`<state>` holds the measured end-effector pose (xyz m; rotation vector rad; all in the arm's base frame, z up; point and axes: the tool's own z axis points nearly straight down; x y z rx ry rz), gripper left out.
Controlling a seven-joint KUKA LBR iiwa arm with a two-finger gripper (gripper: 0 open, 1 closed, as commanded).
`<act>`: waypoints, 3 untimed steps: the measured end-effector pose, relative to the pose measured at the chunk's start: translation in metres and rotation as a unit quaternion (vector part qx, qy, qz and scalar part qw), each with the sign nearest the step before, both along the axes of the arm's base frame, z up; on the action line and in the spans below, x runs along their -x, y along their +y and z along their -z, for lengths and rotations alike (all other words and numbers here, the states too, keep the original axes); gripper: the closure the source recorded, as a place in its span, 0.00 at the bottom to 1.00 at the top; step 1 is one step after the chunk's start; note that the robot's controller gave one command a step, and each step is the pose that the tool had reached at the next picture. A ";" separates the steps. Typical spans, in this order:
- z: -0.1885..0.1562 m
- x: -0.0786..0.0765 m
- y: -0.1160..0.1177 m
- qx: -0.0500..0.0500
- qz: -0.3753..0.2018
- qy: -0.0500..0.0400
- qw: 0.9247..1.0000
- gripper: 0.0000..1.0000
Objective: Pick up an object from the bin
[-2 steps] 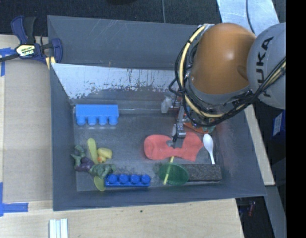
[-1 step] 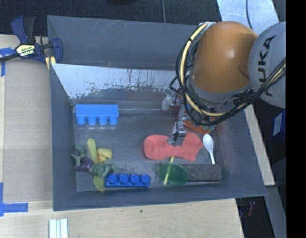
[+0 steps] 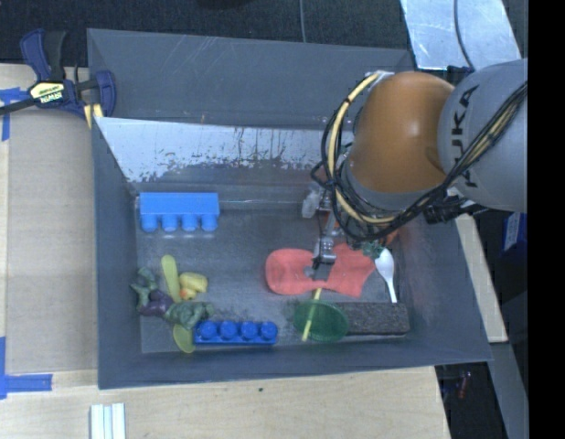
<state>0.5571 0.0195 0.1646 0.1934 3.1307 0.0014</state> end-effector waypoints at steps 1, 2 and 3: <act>0.006 -0.006 -0.026 0.000 0.051 -0.003 0.999 0.00; 0.029 -0.004 -0.026 -0.001 0.100 0.001 0.995 0.00; 0.098 -0.015 -0.031 0.000 0.075 -0.001 0.997 0.00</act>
Offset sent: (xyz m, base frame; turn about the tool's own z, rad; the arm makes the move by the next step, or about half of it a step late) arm 0.0029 -0.0257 -0.0354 0.2236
